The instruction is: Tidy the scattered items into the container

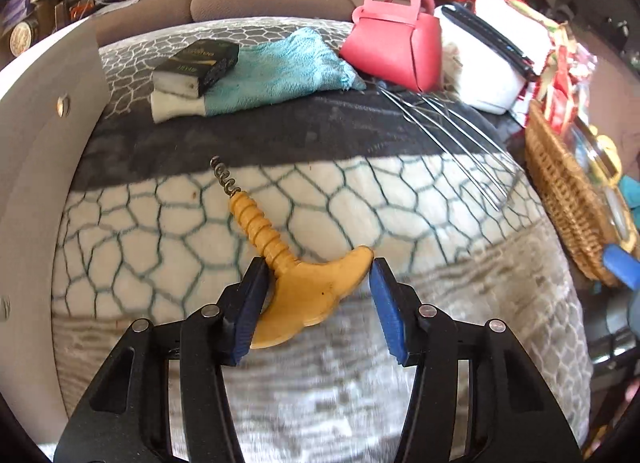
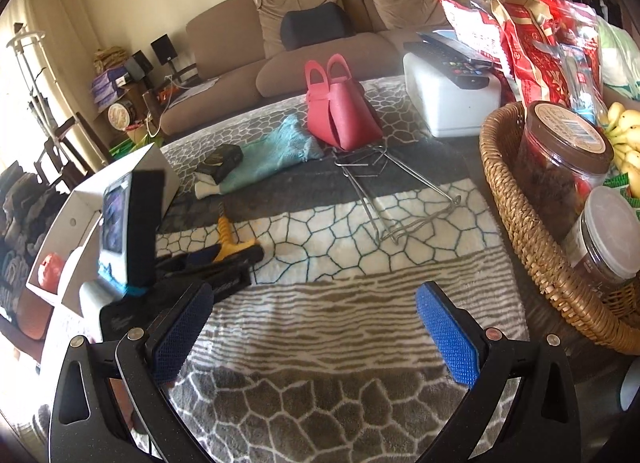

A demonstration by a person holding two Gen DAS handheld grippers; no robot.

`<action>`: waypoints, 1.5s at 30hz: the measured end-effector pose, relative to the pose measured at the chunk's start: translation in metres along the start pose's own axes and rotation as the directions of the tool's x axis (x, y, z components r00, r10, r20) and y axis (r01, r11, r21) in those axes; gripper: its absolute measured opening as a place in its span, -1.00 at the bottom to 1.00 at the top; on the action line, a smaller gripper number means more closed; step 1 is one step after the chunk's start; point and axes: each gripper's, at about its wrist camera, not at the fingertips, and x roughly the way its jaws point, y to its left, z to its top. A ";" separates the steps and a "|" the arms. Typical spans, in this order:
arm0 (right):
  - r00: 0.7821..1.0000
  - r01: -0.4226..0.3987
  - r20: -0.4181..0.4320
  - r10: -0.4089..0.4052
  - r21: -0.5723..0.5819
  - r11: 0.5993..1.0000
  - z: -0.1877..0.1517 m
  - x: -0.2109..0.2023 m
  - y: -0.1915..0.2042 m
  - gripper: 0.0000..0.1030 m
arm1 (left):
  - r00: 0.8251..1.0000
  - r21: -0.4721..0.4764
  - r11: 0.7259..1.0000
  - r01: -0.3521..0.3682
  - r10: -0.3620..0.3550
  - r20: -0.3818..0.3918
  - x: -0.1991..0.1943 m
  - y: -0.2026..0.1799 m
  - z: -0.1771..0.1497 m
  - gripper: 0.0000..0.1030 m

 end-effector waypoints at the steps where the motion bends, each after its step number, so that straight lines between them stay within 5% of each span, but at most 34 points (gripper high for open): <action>1: 1.000 -0.012 -0.001 0.012 0.012 1.000 0.000 0.000 -0.002 1.00 | 1.000 0.004 1.000 0.017 -0.017 -0.008 -0.009 0.002 -0.011 -0.04; 6: 0.998 -0.055 -0.013 0.056 0.055 0.997 -0.002 0.003 -0.004 1.00 | 0.997 -0.004 0.997 0.076 -0.076 -0.026 -0.048 0.008 -0.060 -0.04; 10: 0.997 -0.066 -0.029 0.067 0.056 0.996 -0.004 0.008 0.003 1.00 | 0.999 0.001 0.999 0.043 -0.043 -0.014 -0.071 0.009 -0.085 0.00; 12: 0.997 -0.069 -0.034 0.071 0.048 0.996 -0.005 0.010 0.008 1.00 | 1.000 -0.027 1.000 0.004 -0.004 0.017 -0.081 0.012 -0.095 0.48; 15: 0.996 -0.076 -0.038 0.078 0.031 0.997 -0.006 0.011 0.016 1.00 | 0.997 -0.099 0.994 -0.042 0.049 0.062 -0.092 0.021 -0.108 0.70; 22: 0.996 -0.076 -0.053 0.076 -0.010 0.997 -0.010 0.015 0.027 1.00 | 0.988 -0.317 0.944 -0.093 0.126 0.084 -0.086 0.021 -0.121 0.77; 28: 0.996 -0.074 -0.053 0.074 -0.001 0.997 -0.011 0.014 0.023 1.00 | 0.974 -0.389 0.909 -0.150 0.203 0.099 -0.071 0.003 -0.115 0.95; 32: 0.996 -0.077 -0.043 0.078 0.022 0.997 -0.008 0.011 0.016 1.00 | 0.956 -0.349 0.912 -0.214 0.269 0.118 -0.063 -0.007 -0.117 0.94; 34: 0.996 -0.081 -0.041 0.083 0.034 0.996 -0.007 0.010 0.013 1.00 | 0.966 -0.332 0.930 -0.157 0.215 0.144 -0.066 -0.005 -0.119 0.82; 36: 0.996 -0.084 -0.040 0.086 0.038 0.996 -0.007 0.009 0.013 1.00 | 0.972 -0.274 0.951 -0.141 0.185 0.143 -0.068 -0.006 -0.118 -0.07; 38: 0.996 -0.084 -0.040 0.085 0.036 0.996 -0.007 0.008 0.013 1.00 | 0.983 -0.232 0.968 -0.098 0.131 0.128 -0.069 -0.003 -0.116 -0.31; 43: 0.995 -0.085 -0.042 0.087 0.037 0.996 -0.007 0.008 0.013 1.00 | 0.990 -0.260 0.963 -0.075 0.104 0.098 -0.075 0.009 -0.117 -0.30; 45: 0.995 -0.090 -0.043 0.092 0.035 0.995 -0.007 0.008 0.013 1.00 | 0.992 -0.281 0.959 -0.029 0.062 0.107 -0.077 0.010 -0.118 0.23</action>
